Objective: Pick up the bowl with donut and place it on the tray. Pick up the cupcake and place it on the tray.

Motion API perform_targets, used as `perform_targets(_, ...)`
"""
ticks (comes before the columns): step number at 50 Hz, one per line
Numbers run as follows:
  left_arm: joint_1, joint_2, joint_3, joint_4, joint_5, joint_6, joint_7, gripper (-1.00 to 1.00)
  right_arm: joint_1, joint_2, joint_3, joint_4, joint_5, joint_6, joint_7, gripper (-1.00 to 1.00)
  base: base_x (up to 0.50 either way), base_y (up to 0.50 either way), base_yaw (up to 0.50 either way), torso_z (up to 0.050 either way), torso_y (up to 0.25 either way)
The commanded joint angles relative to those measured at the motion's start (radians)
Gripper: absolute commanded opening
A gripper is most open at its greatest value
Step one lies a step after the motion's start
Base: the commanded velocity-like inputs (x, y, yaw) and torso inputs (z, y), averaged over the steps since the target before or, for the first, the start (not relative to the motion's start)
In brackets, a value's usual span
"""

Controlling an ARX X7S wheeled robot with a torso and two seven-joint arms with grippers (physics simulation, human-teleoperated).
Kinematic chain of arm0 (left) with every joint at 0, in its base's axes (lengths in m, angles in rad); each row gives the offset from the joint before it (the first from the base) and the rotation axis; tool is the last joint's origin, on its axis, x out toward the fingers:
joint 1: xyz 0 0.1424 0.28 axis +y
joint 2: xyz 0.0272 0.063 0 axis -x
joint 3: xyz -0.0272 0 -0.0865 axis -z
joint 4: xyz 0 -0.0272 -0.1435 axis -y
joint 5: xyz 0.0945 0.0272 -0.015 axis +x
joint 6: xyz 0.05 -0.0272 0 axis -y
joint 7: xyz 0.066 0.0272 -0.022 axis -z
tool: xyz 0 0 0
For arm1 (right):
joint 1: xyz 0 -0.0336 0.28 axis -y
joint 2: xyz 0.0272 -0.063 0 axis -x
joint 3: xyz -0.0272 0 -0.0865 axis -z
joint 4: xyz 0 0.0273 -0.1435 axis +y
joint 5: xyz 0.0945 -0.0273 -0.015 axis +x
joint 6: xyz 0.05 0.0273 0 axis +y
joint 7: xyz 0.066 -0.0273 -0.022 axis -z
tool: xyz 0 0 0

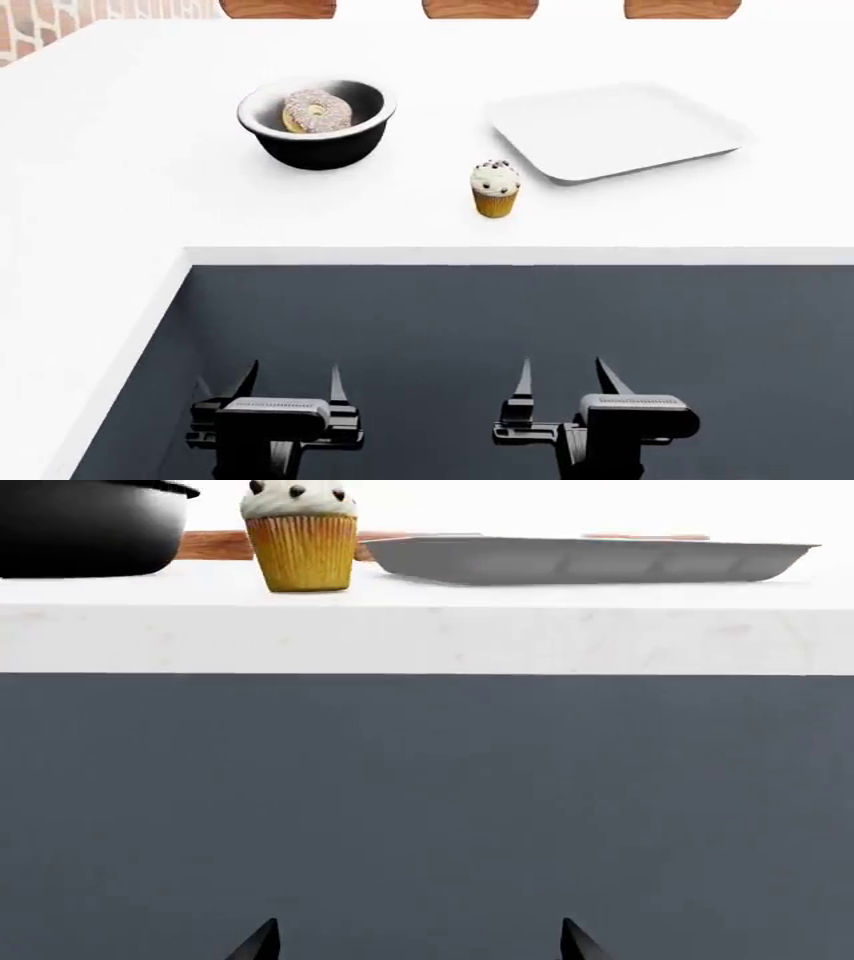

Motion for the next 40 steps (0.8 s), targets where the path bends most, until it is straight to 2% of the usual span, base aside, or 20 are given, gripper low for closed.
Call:
perform_targets(1, -0.003, -0.008, 0.013, -0.002, -0.004, -0.002, -0.009, 1.0, 0.003, 0.008, -0.01, 0.003, 0.01, -0.003, 0.009, 1.0, 0.0, 0.0, 0.0, 0.05, 0.0)
perform_targets(32, -0.01, -0.027, 0.039, -0.002, -0.01, -0.014, -0.035, 1.0, 0.006, 0.025, -0.031, -0.001, 0.024, -0.018, 0.034, 1.0, 0.0, 0.0, 0.0, 0.05, 0.0)
perform_targets(36, 0.016, -0.038, 0.033, 0.113, -0.016, -0.038, -0.051, 1.0, -0.017, 0.036, -0.027, -0.096, -0.006, -0.01, 0.072, 1.0, 0.0, 0.0, 0.0, 0.029, 0.0)
perform_targets(40, 0.03, -0.063, 0.036, 0.384, -0.076, -0.189, -0.056, 1.0, -0.047, 0.07, -0.029, -0.402, 0.015, 0.136, 0.085, 1.0, 0.0, 0.0, 0.0, 0.0, 0.0)
